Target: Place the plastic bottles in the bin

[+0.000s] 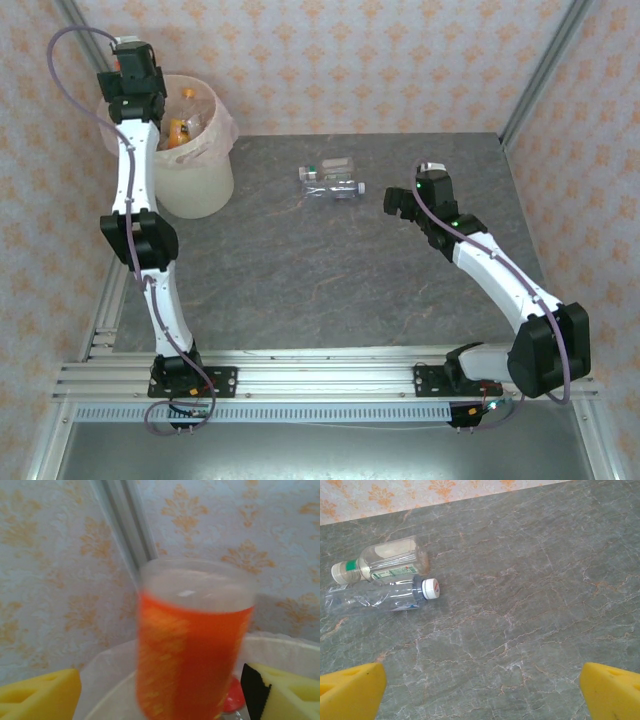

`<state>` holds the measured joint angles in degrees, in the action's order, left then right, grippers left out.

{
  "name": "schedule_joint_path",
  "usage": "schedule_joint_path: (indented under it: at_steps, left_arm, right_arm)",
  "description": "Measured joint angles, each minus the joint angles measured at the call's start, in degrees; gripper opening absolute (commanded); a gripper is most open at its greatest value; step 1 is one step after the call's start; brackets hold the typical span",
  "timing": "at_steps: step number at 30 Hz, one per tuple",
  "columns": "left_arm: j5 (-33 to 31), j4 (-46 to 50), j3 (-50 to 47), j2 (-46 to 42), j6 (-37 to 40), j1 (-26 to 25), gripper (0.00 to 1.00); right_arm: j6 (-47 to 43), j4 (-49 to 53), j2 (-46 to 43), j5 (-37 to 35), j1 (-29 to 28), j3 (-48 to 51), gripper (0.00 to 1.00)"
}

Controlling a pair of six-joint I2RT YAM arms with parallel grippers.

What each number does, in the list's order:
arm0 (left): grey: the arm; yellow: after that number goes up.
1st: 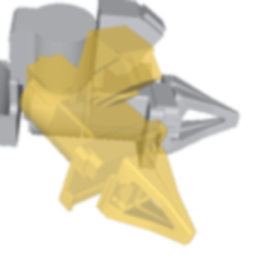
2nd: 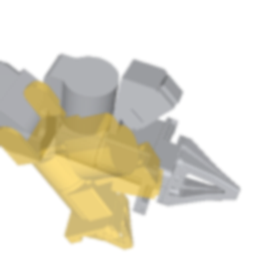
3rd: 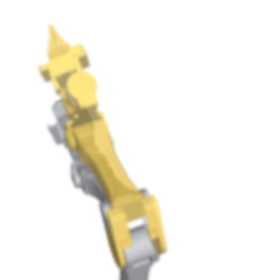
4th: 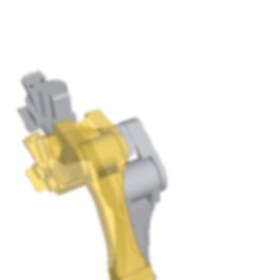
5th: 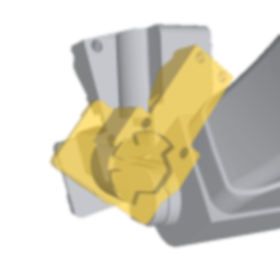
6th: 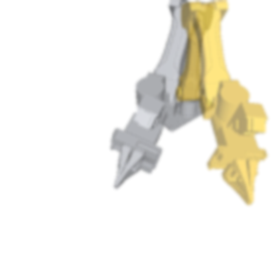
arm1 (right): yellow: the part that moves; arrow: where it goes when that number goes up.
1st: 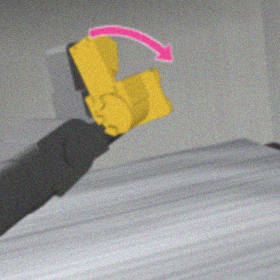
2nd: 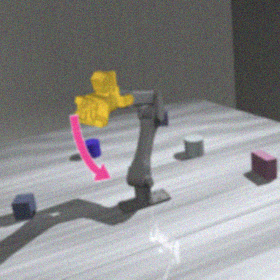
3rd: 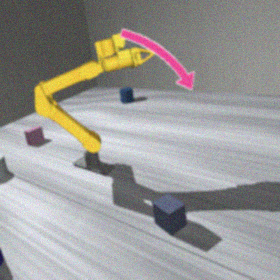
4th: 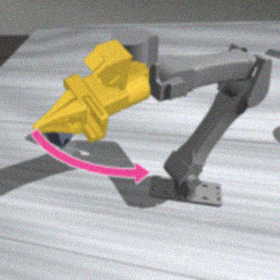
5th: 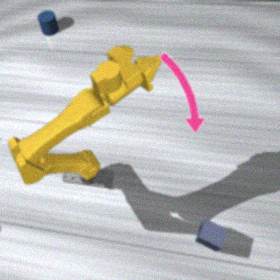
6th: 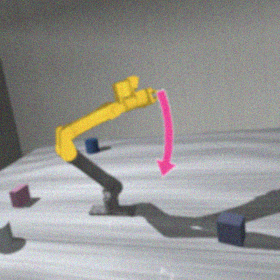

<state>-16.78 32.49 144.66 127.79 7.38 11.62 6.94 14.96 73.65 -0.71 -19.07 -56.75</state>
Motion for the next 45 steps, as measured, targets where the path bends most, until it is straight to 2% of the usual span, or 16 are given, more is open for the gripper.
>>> schedule_joint_path:
  at_steps: [7,16,23,27,34,40,45]
  left_arm:
    - [5.97,2.27,2.43,-0.2,-4.5,0.0,0.91]
    - [19.37,4.02,2.47,-0.24,-15.06,-0.02,1.0]
    - [22.38,5.75,4.79,-0.57,-20.02,-2.45,1.0]
    - [21.77,8.44,4.83,-2.58,-21.09,-6.43,1.0]
    - [13.75,12.04,3.96,-6.91,-24.04,-17.05,1.0]
    - [4.68,11.65,-10.03,-15.52,-30.64,-27.47,1.0]
    - [2.86,6.91,-26.71,-22.32,-38.93,-35.78,1.0]
  right_arm:
    - [0.59,0.02,-0.02,0.02,0.15,0.33,0.99]
    - [0.59,0.02,-0.02,0.0,0.15,0.44,0.99]
    - [1.07,0.0,-0.57,-0.02,0.15,1.25,0.99]
    - [2.1,-0.04,-0.98,-0.48,0.15,1.81,0.99]
    - [6.47,-0.07,-1.4,-1.44,1.05,2.38,0.99]
    - [11.17,-0.9,-3.45,-2.54,2.69,3.96,0.99]
    - [13.46,-1.4,-4.39,-2.08,4.26,5.2,0.99]
